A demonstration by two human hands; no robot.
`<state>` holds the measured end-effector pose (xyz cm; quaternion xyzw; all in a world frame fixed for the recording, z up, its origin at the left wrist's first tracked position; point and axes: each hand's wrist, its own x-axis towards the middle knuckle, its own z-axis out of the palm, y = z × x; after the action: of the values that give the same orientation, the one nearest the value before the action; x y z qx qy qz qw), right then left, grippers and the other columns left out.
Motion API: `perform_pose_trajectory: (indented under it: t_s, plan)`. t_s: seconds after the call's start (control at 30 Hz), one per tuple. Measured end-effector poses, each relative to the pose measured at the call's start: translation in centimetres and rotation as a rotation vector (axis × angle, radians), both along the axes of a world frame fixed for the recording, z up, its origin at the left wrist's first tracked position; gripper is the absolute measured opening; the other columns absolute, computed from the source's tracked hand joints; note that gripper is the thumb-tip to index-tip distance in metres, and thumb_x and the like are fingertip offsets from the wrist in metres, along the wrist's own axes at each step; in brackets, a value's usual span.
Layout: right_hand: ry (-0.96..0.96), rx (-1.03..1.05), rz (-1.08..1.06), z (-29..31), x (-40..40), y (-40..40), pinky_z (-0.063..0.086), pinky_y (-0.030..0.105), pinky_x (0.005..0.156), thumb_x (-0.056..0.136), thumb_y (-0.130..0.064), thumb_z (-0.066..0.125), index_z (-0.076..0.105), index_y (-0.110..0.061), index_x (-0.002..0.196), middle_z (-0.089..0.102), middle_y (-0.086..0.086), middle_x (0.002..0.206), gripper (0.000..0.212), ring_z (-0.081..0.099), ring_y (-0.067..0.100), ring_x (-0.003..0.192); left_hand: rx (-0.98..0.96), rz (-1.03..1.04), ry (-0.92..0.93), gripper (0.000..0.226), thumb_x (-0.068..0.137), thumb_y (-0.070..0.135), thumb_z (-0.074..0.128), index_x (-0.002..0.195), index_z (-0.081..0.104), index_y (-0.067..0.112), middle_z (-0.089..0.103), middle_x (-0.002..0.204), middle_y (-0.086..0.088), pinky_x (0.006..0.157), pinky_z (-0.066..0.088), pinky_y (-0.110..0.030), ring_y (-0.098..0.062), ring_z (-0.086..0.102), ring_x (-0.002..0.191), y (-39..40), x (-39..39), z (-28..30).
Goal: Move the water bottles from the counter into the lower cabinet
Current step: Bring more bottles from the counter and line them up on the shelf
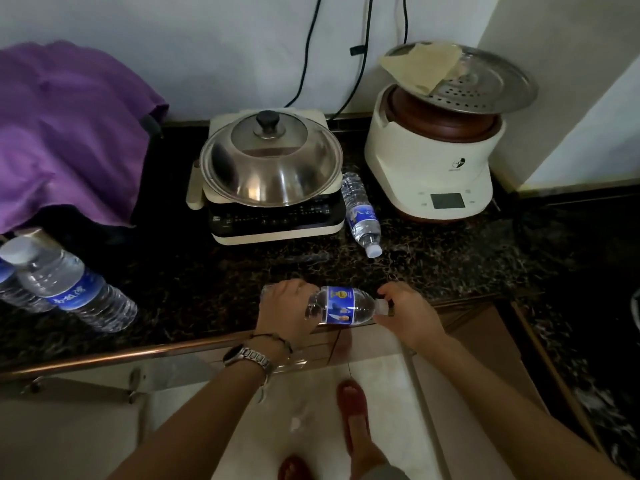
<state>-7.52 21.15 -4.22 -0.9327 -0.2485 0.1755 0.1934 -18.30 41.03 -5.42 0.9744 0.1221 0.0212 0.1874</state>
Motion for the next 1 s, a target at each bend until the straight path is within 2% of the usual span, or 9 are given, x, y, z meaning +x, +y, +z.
perform_pose_trajectory:
  t_s: [0.07, 0.13, 0.23, 0.4, 0.6, 0.73, 0.8, 0.87, 1.0]
  plan:
    - [0.016, -0.027, 0.041, -0.6, 0.9, 0.3, 0.052, 0.039, 0.078, 0.079, -0.024, 0.070, 0.061, -0.014, 0.109, 0.058, 0.006, 0.108, 0.033, 0.059, 0.024, 0.099, 0.017, -0.002, -0.013, 0.043, 0.072, 0.038, 0.069, 0.108, 0.063, 0.016, 0.062, 0.106, -0.006, 0.088, 0.042, -0.041, -0.028, 0.057, 0.098, 0.1, 0.2, -0.6]
    - [0.056, -0.059, 0.080, -0.8, 1.9, 0.6, 0.052, 0.037, 0.075, 0.081, -0.025, 0.066, 0.061, -0.016, 0.103, 0.064, 0.006, 0.100, 0.025, 0.062, 0.025, 0.091, 0.010, 0.026, -0.043, 0.044, 0.069, 0.046, 0.060, 0.101, 0.064, 0.017, 0.064, 0.097, -0.005, 0.080, 0.048, -0.040, -0.025, 0.061, 0.088, 0.1, 0.5, -0.8]
    - [0.082, -0.097, 0.152, -0.5, 3.6, 1.0, 0.053, 0.039, 0.074, 0.079, -0.031, 0.067, 0.060, -0.017, 0.099, 0.067, 0.005, 0.093, 0.026, 0.063, 0.025, 0.085, 0.014, 0.062, -0.077, 0.036, 0.064, 0.043, 0.061, 0.092, 0.066, 0.019, 0.065, 0.086, -0.001, 0.071, 0.049, -0.036, -0.023, 0.062, 0.078, 0.0, 1.0, -0.5]
    - [0.098, -0.004, 0.253, 1.6, 6.8, 2.1, 0.051, 0.034, 0.075, 0.074, -0.023, 0.075, 0.062, -0.016, 0.094, 0.066, 0.000, 0.092, 0.025, 0.062, 0.017, 0.084, -0.017, 0.106, -0.087, 0.048, 0.057, 0.034, 0.082, 0.100, 0.064, 0.021, 0.066, 0.096, 0.000, 0.074, 0.050, -0.040, -0.024, 0.063, 0.088, 1.4, 1.8, -1.0]
    - [0.142, 0.189, 0.353, 7.0, 10.0, 5.9, 0.048, 0.022, 0.067, 0.072, -0.017, 0.080, 0.065, -0.019, 0.090, 0.063, -0.008, 0.081, 0.023, 0.059, 0.003, 0.072, -0.138, 0.218, -0.241, 0.044, 0.069, 0.045, 0.067, 0.106, 0.064, 0.021, 0.066, 0.102, 0.002, 0.077, 0.053, -0.036, -0.018, 0.062, 0.091, 3.5, 2.8, 0.0]
    - [0.147, 0.317, 0.388, 9.1, 10.1, 8.5, 0.053, 0.031, 0.074, 0.073, -0.017, 0.080, 0.065, -0.019, 0.094, 0.063, -0.003, 0.092, 0.026, 0.062, 0.014, 0.084, -0.266, 0.329, -0.334, 0.044, 0.071, 0.037, 0.077, 0.110, 0.063, 0.023, 0.064, 0.108, 0.008, 0.084, 0.047, -0.024, -0.008, 0.057, 0.098, 4.3, 2.6, 0.5]
    - [0.136, 0.386, 0.387, 9.5, 9.8, 9.7, 0.052, 0.026, 0.076, 0.074, -0.017, 0.079, 0.066, -0.018, 0.099, 0.062, -0.001, 0.098, 0.028, 0.061, 0.013, 0.088, -0.341, 0.393, -0.394, 0.042, 0.071, 0.040, 0.076, 0.109, 0.062, 0.028, 0.062, 0.106, 0.014, 0.083, 0.040, -0.011, -0.003, 0.055, 0.097, 4.3, 2.4, 0.8]
    - [0.133, 0.456, 0.381, 9.6, 9.3, 10.8, 0.051, 0.022, 0.078, 0.074, -0.015, 0.080, 0.066, -0.019, 0.104, 0.061, 0.001, 0.101, 0.034, 0.061, 0.012, 0.092, -0.344, 0.430, -0.452, 0.041, 0.070, 0.048, 0.071, 0.107, 0.060, 0.033, 0.059, 0.102, 0.020, 0.081, 0.037, -0.006, -0.001, 0.053, 0.095, 4.4, 2.1, 0.9]
    - [0.162, 0.596, 0.419, 9.7, 7.8, 13.0, 0.054, 0.033, 0.089, 0.074, -0.011, 0.079, 0.065, -0.020, 0.106, 0.063, -0.002, 0.106, 0.037, 0.062, 0.011, 0.099, -0.307, 0.500, -0.506, 0.046, 0.068, 0.053, 0.069, 0.108, 0.059, 0.032, 0.062, 0.101, 0.016, 0.079, 0.047, -0.025, -0.009, 0.056, 0.095, 5.0, 1.4, 0.7]
